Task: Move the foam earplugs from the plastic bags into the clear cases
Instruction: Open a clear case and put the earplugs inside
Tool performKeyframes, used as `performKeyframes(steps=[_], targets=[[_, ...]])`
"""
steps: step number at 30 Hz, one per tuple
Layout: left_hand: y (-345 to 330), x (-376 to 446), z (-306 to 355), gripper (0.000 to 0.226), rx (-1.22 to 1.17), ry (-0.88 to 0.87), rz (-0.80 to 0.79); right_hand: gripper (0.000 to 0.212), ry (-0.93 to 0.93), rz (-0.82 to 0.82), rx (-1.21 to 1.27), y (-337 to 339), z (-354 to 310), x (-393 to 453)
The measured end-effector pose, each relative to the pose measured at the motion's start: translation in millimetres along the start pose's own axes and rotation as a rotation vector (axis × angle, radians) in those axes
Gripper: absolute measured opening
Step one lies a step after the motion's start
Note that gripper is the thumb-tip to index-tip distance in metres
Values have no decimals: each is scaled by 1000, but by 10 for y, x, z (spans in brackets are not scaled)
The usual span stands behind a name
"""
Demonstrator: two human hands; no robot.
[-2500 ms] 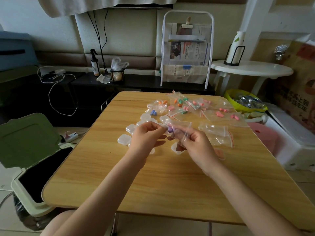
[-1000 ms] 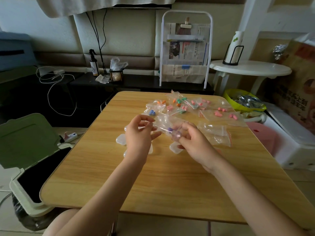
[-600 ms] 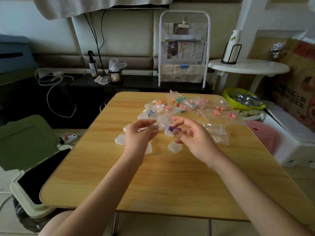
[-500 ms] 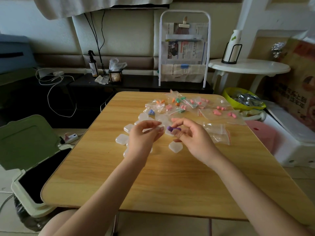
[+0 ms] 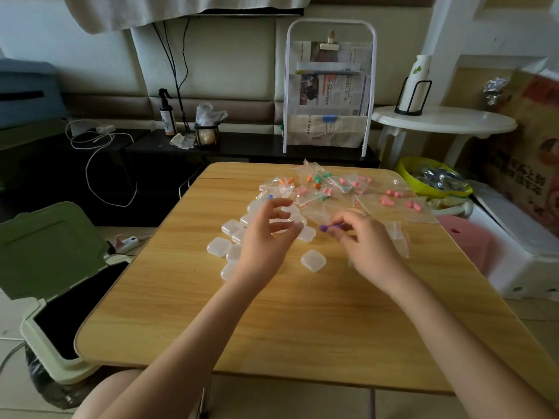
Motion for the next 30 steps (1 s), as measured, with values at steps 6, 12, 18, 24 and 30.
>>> performKeyframes(steps=[6,12,18,24,30], targets=[[-132,-110,-146,58,718,-161,-314,9,-157,166,-307,372,427,76],[-232,-153,-218,51,875,-256,-381,16,-288,56,-390,386,616,-26],[-230,-159,-168,41,770,-303,-299,11,-190,106,-188,423,410,-17],[-210,-172,-45,44,433,-280,-191,11,-293,0,347,139,187,-108],[-190,-228,17,44,352,-290,-158,34,-377,-104,512,-105,89,-145]])
Point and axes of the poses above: each hand's wrist, its own x-axis towards the middle knuckle, its own y-axis out of the back of the hand, z = x × y, the point moved 4 cm from there along x, towards the middle knuckle, and after that the axes turned 4 degrees about z, right-handed, at the moved point
